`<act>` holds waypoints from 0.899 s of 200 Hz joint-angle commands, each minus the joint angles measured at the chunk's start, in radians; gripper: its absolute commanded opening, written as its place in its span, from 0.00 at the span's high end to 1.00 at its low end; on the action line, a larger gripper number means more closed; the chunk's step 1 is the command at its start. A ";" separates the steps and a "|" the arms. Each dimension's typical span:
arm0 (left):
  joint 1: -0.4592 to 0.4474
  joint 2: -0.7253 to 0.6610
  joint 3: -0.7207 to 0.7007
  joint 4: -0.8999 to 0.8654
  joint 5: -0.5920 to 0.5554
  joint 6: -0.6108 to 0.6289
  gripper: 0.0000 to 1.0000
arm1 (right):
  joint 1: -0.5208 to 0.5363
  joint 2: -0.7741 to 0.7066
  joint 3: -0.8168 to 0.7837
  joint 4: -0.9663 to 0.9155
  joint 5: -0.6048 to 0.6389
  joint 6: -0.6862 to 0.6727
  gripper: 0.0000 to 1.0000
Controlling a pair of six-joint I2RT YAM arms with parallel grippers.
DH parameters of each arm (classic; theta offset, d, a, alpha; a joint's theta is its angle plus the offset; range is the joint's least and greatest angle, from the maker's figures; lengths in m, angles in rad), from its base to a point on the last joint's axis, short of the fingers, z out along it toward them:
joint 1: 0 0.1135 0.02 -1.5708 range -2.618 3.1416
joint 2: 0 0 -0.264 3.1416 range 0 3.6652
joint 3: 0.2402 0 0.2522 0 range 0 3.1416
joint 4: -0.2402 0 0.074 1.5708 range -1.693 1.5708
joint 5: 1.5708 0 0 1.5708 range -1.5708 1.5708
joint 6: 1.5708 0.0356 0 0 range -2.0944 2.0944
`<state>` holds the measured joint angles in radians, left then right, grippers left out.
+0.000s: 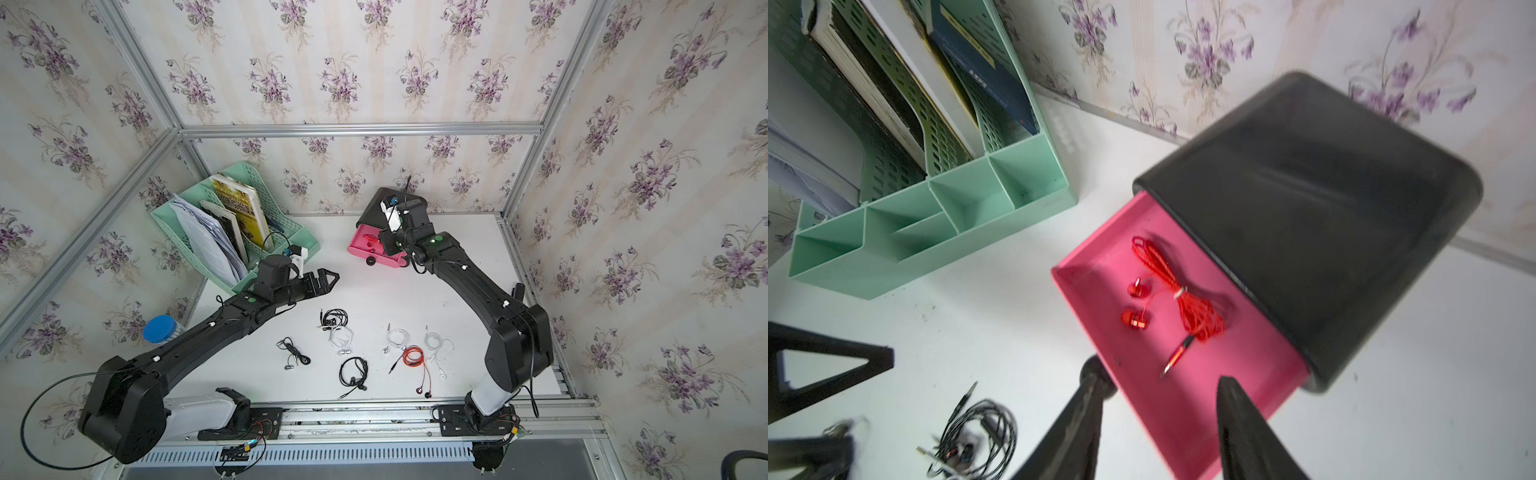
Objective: Place the wired earphones into the drawer by color
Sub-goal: Place the wired earphones in the drawer, then pick up the wired earphones from the center of the board.
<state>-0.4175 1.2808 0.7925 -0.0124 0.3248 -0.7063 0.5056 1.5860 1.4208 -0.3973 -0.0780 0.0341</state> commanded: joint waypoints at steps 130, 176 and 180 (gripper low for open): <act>-0.008 0.020 0.008 0.045 0.060 0.003 0.01 | 0.084 -0.474 -0.683 -0.244 -0.119 0.478 0.43; -0.007 0.023 0.001 0.037 0.049 0.001 0.01 | 0.180 -0.438 -0.764 -0.221 -0.121 0.539 0.49; -0.008 0.024 0.001 0.038 0.048 0.002 0.01 | 0.184 -0.435 -0.767 -0.223 -0.116 0.544 0.49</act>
<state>-0.4259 1.3003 0.7952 0.0189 0.3870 -0.7067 0.6659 1.1378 0.6704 -0.6262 -0.1947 0.5285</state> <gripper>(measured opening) 0.989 0.518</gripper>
